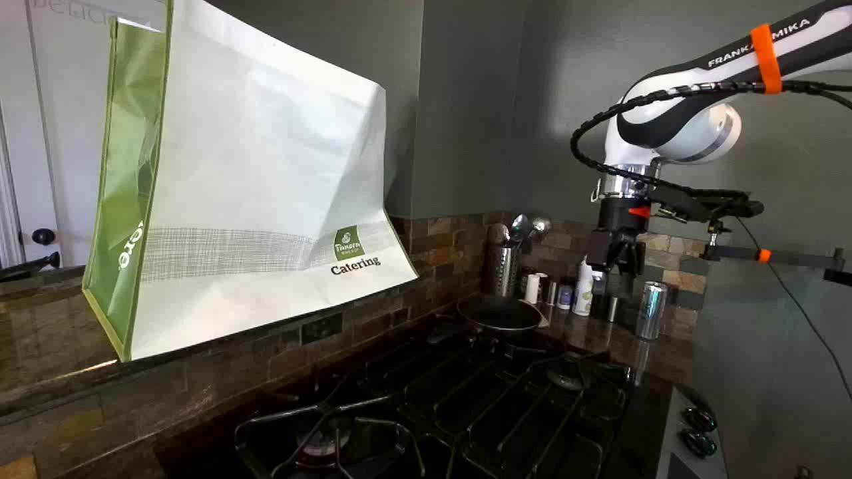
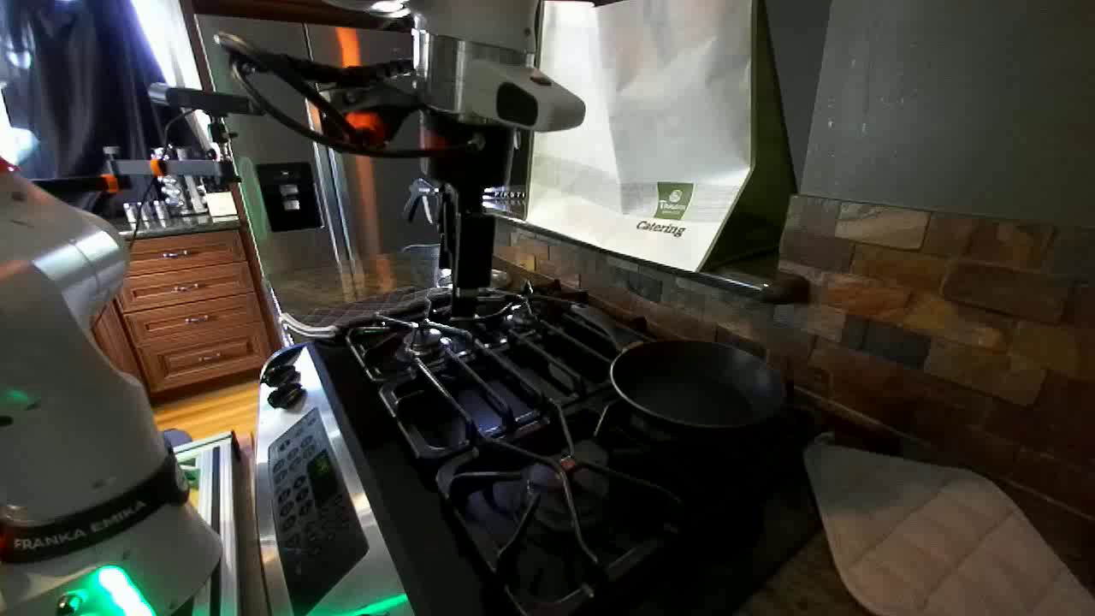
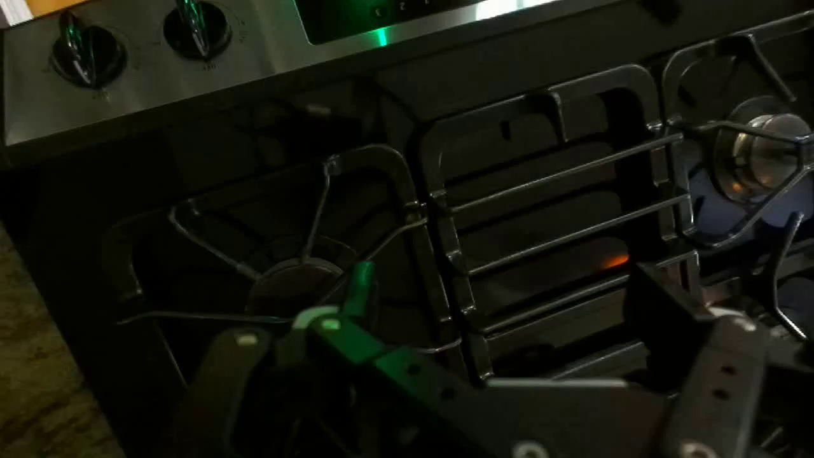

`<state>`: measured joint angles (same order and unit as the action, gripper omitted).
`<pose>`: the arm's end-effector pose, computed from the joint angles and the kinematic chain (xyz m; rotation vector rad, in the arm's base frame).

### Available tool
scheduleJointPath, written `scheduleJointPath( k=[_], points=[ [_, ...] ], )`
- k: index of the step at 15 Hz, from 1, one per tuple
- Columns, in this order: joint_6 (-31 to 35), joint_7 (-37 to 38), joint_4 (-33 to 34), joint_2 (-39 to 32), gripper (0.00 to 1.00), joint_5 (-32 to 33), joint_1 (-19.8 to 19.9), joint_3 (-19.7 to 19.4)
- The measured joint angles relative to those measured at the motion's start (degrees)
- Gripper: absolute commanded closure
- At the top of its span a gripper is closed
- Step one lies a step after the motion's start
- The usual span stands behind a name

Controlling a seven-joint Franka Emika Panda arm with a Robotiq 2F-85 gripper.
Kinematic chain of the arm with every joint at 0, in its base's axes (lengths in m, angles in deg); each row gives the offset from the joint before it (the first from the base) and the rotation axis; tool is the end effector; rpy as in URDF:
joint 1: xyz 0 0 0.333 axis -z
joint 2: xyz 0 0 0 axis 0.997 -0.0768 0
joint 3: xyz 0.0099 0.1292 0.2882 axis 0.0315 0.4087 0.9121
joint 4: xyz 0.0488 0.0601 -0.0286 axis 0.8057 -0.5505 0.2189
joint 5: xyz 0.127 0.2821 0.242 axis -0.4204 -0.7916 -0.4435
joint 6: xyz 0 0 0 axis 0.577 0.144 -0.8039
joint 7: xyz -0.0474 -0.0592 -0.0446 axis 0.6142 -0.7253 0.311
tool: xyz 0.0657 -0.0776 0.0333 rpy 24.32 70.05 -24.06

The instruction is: Move the black pan forwards.

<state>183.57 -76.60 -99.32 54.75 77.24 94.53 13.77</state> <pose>0.3322 -0.1767 0.4599 -2.9073 0.3620 0.1287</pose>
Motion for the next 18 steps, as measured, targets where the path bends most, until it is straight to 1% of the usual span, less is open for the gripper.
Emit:
scheduleJointPath(
  k=[7, 12, 15, 18],
  points=[
    [0.0, -0.6, 0.1, 0.0, 0.00, 0.4, 0.0, 0.2],
    [2.8, -7.6, 2.8, -2.3, 0.00, 6.3, -0.8, 3.5],
    [3.1, -12.4, 5.7, -4.8, 0.00, 7.6, -2.6, 5.5],
    [5.6, -18.0, 8.1, -8.0, 0.00, 8.5, -4.9, 6.7]
  ],
)
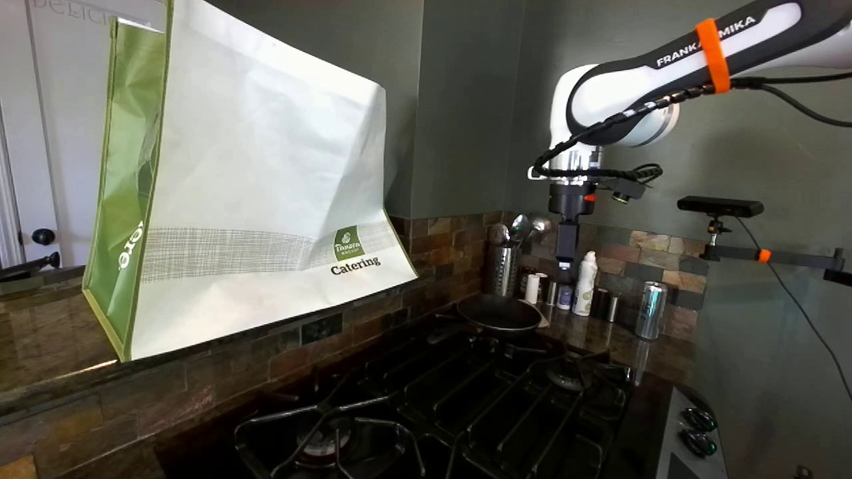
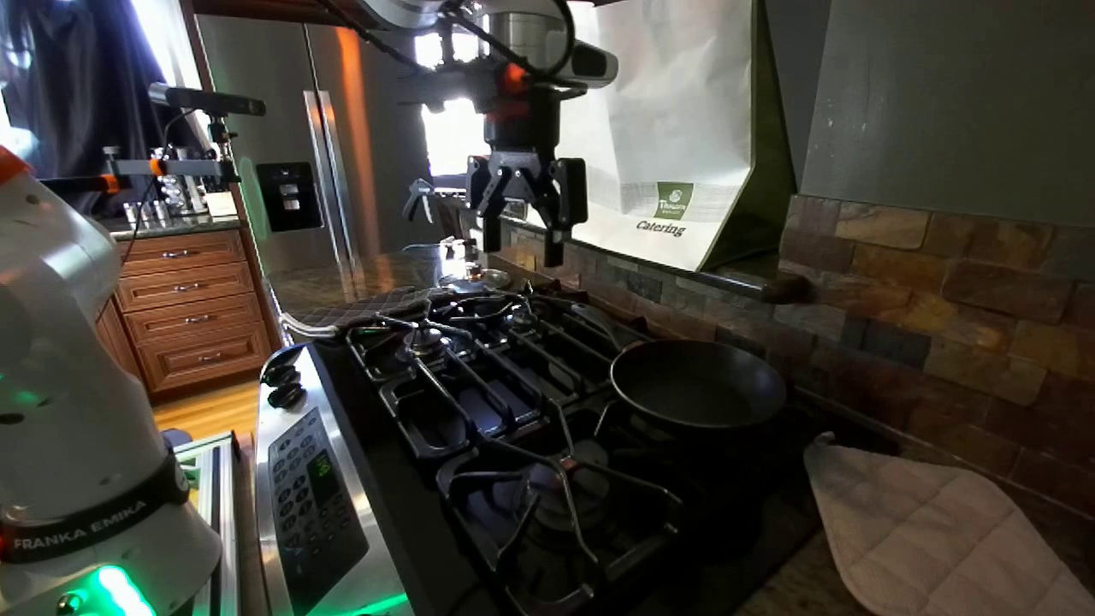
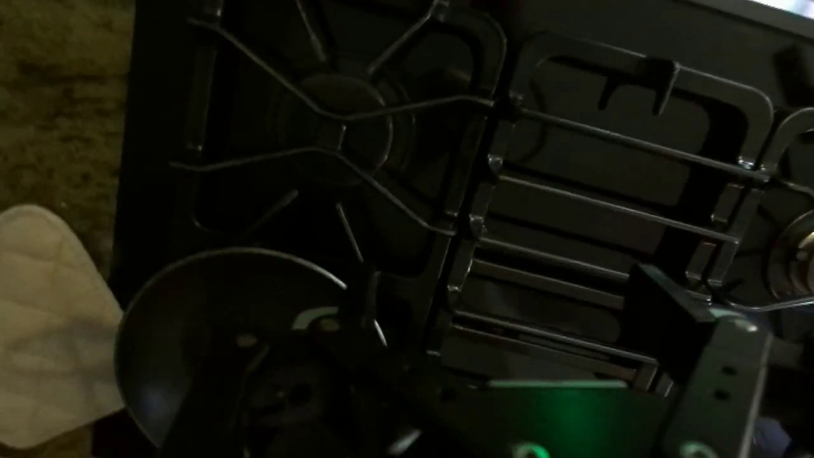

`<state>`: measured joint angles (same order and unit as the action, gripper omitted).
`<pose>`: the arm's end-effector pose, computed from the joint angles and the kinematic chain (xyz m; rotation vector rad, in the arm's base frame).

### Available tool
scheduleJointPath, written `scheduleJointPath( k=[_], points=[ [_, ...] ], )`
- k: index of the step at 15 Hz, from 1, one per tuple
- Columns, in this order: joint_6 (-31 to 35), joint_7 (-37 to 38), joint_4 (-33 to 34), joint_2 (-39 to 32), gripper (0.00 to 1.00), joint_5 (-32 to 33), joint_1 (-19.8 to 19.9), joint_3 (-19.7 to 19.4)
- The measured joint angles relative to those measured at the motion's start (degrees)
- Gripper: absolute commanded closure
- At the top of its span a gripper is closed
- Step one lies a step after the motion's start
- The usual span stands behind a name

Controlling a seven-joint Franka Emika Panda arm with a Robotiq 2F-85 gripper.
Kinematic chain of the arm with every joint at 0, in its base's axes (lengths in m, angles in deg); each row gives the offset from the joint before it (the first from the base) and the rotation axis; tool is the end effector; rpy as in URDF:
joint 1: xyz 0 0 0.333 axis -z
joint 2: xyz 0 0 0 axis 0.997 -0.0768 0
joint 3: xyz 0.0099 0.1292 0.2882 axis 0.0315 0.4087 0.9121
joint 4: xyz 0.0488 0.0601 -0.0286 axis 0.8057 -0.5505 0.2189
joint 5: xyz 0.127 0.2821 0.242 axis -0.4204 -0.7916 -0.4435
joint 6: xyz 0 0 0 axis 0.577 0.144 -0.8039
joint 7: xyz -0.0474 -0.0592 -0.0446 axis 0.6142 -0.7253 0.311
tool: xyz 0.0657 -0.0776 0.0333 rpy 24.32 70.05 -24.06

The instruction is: Move the black pan forwards.

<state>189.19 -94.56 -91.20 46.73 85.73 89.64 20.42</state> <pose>0.4099 -0.1323 0.4842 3.0754 0.4342 -0.0712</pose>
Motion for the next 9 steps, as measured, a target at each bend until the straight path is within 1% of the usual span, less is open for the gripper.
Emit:
scheduleJointPath(
  k=[5, 9],
  points=[
    [6.7, -10.3, 1.7, -5.3, 0.00, 1.5, -2.4, 1.2],
    [7.1, -10.5, 1.8, -5.8, 0.00, 1.5, -2.2, 1.4]
  ],
)
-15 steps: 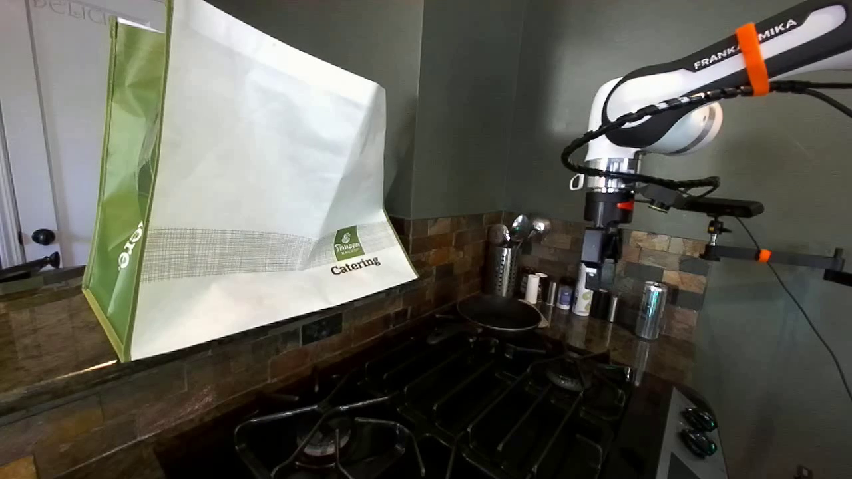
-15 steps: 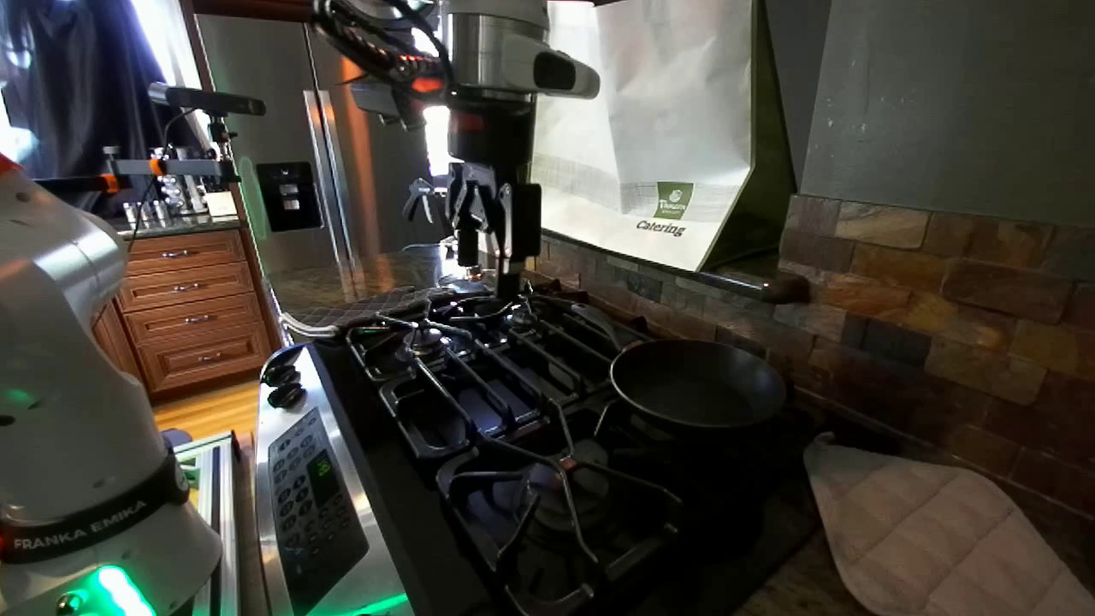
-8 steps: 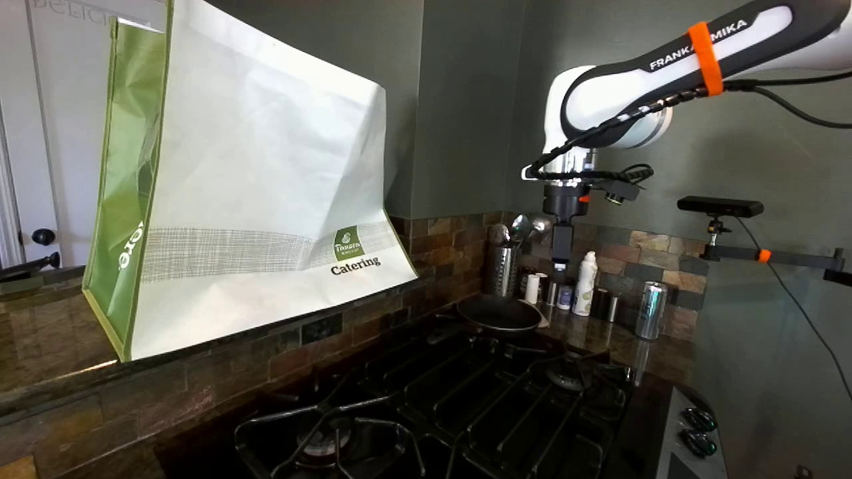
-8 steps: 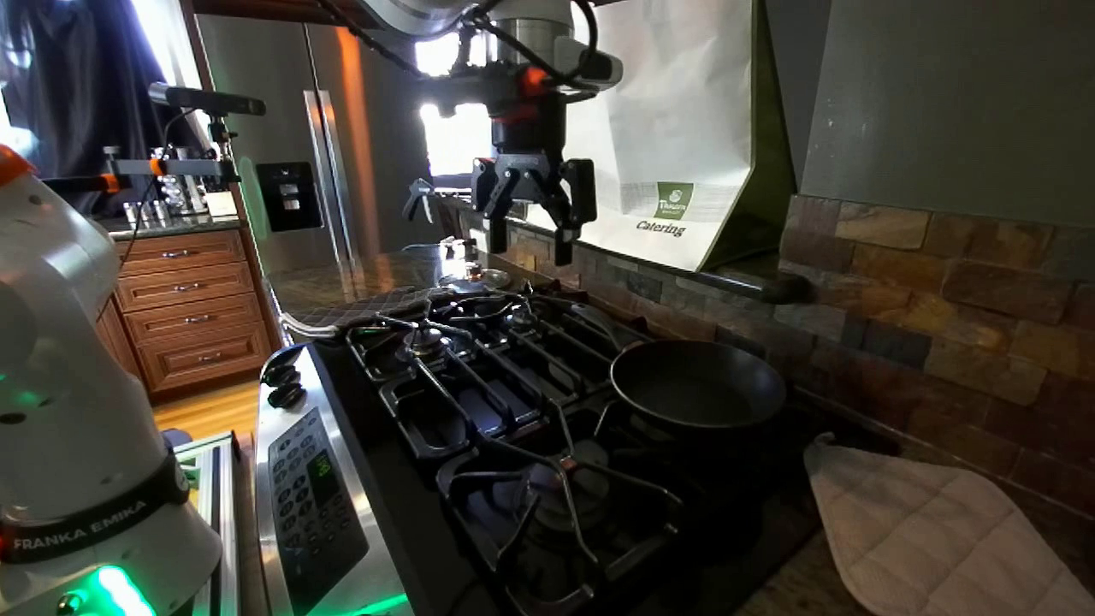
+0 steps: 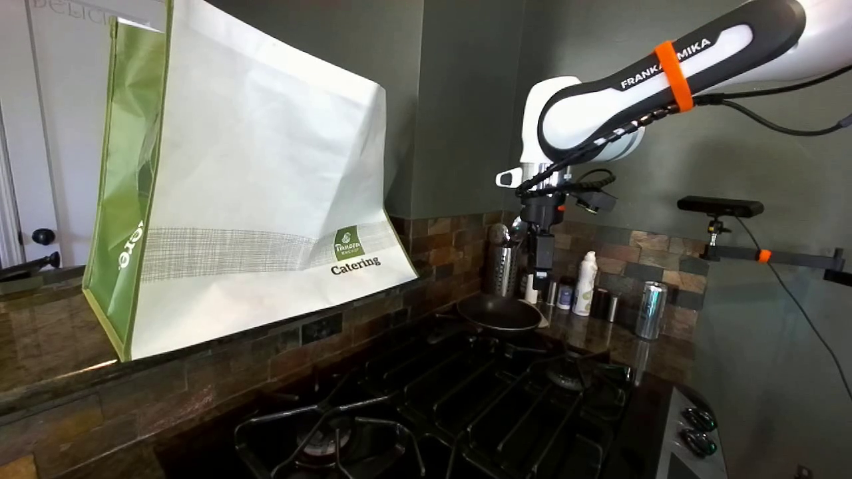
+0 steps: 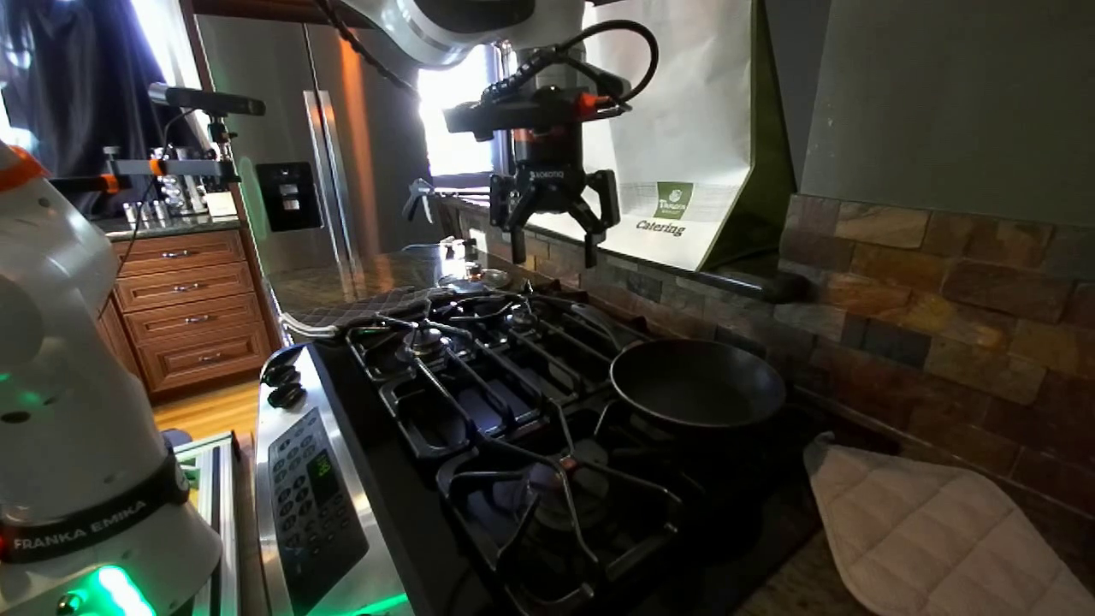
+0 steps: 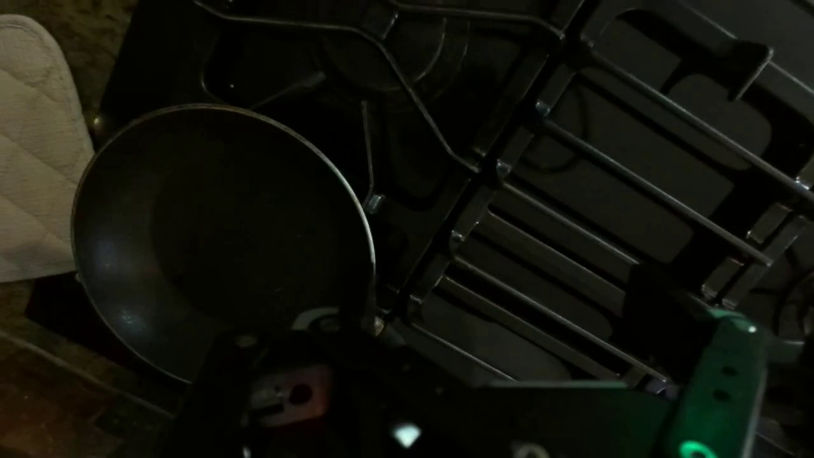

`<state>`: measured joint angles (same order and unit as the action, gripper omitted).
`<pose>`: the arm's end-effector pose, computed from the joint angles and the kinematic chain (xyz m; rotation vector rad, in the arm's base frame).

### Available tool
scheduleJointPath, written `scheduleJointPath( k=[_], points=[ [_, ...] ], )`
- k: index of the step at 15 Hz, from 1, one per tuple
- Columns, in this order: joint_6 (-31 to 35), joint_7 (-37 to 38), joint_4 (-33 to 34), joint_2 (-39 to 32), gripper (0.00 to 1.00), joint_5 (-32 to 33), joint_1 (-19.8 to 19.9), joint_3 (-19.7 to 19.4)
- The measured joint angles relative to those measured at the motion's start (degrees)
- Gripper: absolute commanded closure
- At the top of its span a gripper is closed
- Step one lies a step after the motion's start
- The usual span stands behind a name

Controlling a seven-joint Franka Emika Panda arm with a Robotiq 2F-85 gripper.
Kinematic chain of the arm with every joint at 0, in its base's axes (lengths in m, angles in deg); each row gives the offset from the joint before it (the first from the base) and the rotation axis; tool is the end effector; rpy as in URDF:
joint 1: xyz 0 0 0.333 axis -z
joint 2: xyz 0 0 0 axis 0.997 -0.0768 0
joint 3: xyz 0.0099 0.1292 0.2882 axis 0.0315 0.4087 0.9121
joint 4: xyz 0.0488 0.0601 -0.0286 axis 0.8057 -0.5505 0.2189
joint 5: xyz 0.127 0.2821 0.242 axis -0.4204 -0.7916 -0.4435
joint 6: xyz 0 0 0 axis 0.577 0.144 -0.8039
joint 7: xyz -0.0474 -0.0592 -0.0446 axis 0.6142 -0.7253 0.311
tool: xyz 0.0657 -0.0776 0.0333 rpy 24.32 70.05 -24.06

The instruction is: Move the black pan forwards.

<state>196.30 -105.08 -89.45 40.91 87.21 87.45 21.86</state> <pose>0.4501 -0.1106 0.4661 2.9343 0.8139 -0.0254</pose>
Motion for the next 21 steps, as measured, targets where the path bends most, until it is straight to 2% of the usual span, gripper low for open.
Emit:
scheduleJointPath(
  k=[5, 6, 11, 15, 19, 21],
  points=[
    [0.0, 0.0, 0.0, 0.1, 0.00, 0.0, 0.1, 0.0],
    [1.7, -1.6, -0.2, 0.1, 0.00, 0.2, 0.1, 0.0],
    [13.9, -12.5, -2.9, 0.1, 0.00, 0.5, -0.5, 0.1],
    [21.7, -24.8, -4.2, -1.2, 0.00, -2.5, -1.9, -0.5],
    [21.9, -39.5, -3.4, -3.9, 0.00, -10.1, -3.8, -1.2],
    [19.5, -43.7, -2.1, -5.8, 0.00, -11.1, -4.0, -1.0]
  ],
)
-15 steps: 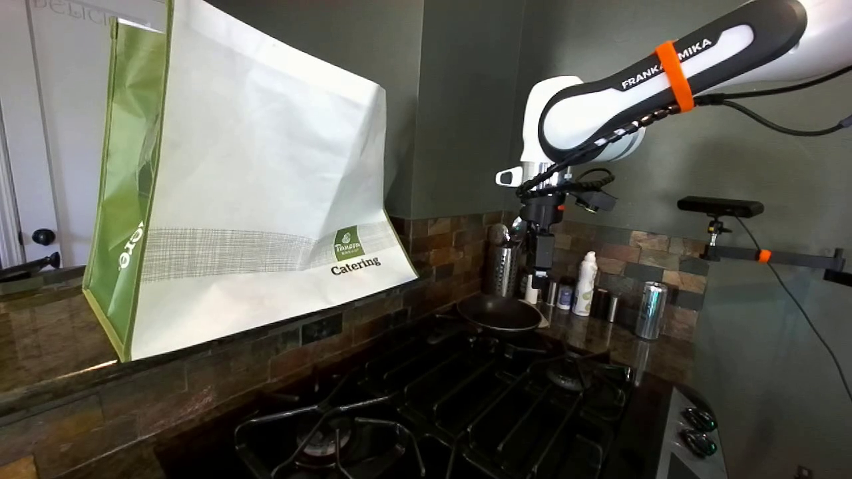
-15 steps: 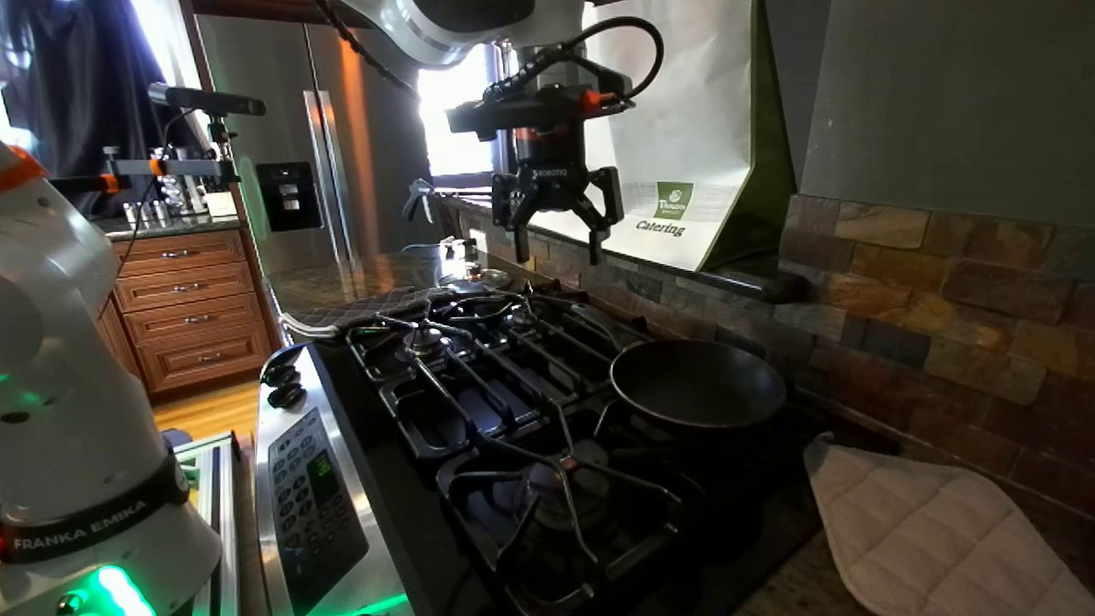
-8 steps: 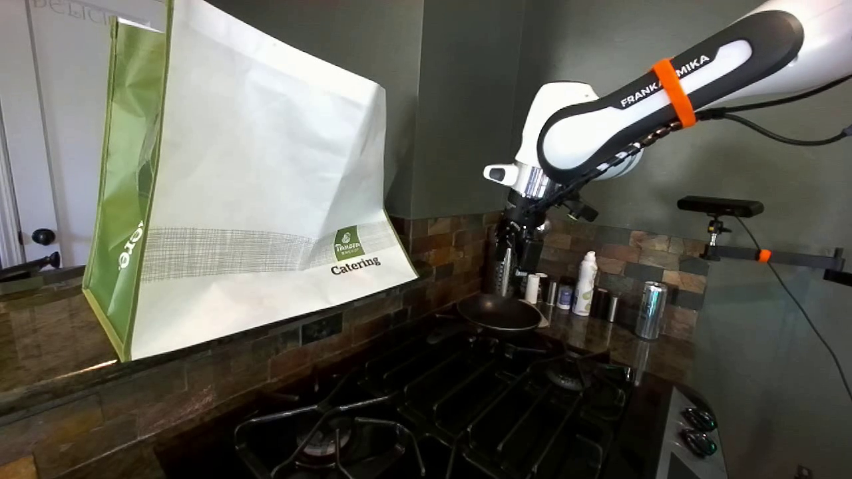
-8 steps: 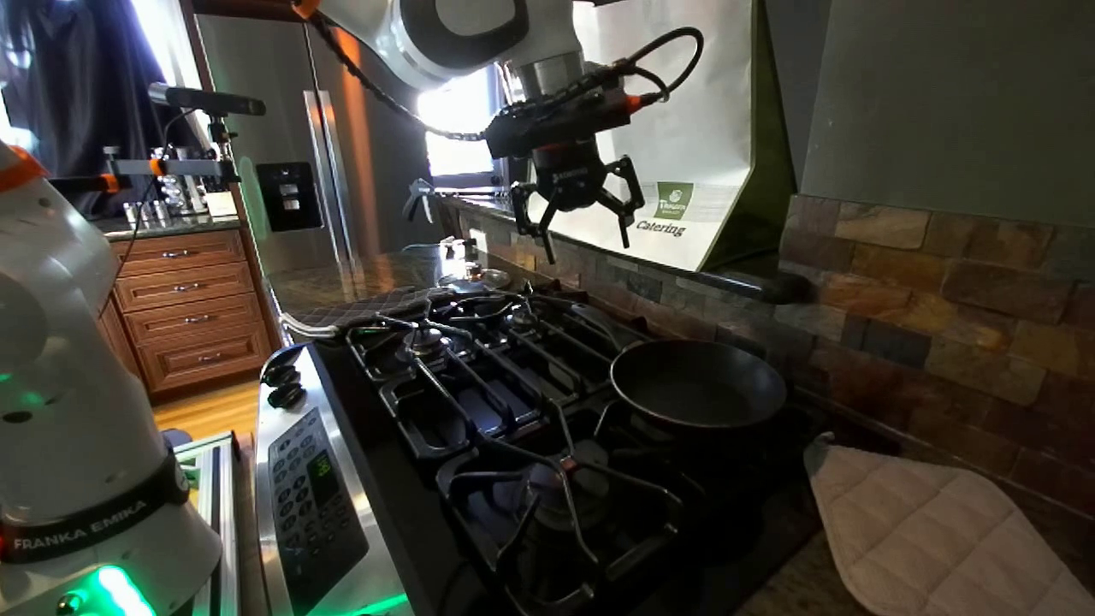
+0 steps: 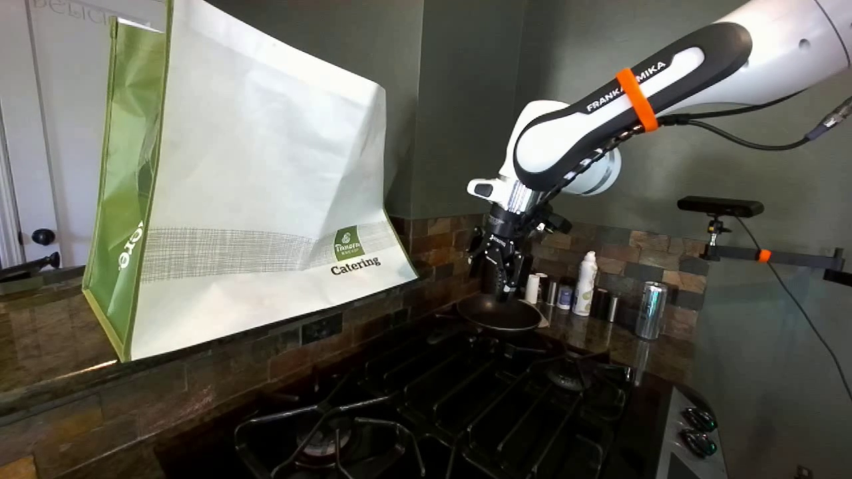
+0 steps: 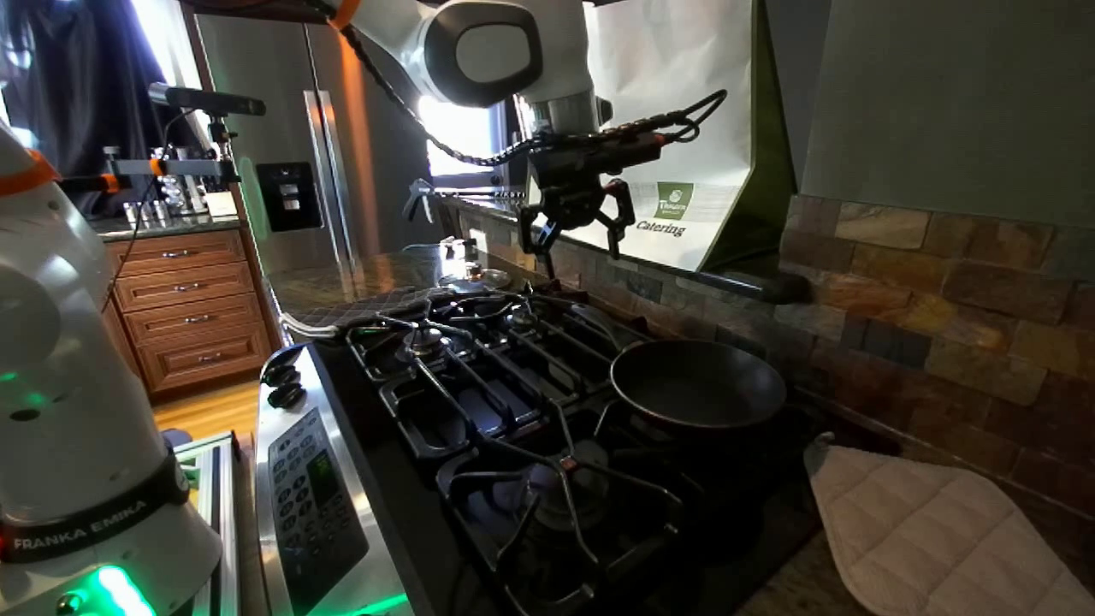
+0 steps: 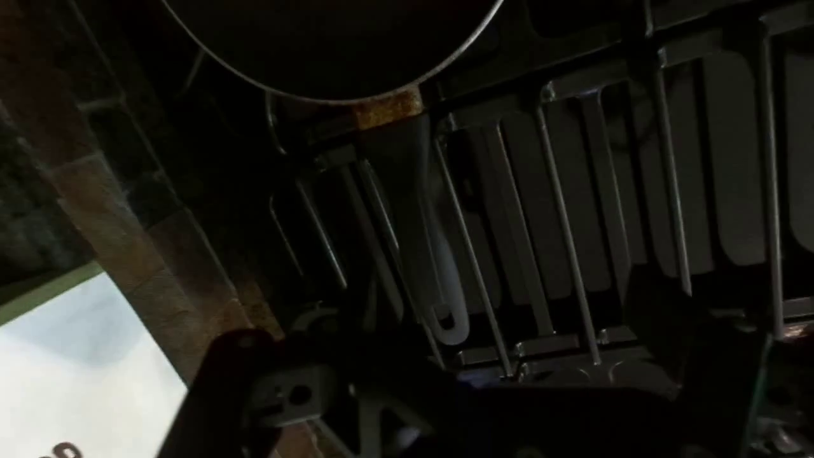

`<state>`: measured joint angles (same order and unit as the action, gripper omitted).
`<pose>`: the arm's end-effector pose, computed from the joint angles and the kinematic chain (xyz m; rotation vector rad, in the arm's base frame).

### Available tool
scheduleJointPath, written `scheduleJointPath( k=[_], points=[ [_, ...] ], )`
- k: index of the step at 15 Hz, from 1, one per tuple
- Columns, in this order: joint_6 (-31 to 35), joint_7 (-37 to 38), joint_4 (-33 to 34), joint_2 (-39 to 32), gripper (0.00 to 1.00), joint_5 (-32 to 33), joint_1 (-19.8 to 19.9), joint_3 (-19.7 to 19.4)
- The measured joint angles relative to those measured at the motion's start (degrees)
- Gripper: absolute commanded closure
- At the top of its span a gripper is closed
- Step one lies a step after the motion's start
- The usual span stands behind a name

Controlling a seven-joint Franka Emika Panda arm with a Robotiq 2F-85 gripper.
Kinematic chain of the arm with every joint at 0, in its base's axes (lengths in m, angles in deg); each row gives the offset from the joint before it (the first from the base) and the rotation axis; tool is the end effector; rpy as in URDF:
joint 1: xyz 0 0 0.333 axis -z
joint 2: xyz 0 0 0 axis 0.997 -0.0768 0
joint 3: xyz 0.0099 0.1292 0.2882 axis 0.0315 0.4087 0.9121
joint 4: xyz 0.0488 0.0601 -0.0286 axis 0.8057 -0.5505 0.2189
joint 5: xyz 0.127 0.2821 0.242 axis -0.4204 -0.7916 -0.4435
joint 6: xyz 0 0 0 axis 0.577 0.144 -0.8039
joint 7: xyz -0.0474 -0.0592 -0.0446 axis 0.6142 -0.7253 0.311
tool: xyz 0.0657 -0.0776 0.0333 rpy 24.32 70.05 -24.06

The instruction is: Move the black pan forwards.

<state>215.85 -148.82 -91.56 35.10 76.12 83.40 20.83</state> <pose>0.4926 -0.0818 0.4343 2.4298 1.7694 0.3063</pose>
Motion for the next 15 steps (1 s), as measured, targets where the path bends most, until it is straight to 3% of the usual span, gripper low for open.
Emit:
scheduleJointPath(
  k=[9, 15],
  points=[
    [0.9, -7.1, 3.4, -8.1, 0.00, 1.9, 1.2, 2.4],
    [1.4, -7.8, 3.8, -9.3, 0.00, 1.7, 1.8, 3.1]
  ],
)
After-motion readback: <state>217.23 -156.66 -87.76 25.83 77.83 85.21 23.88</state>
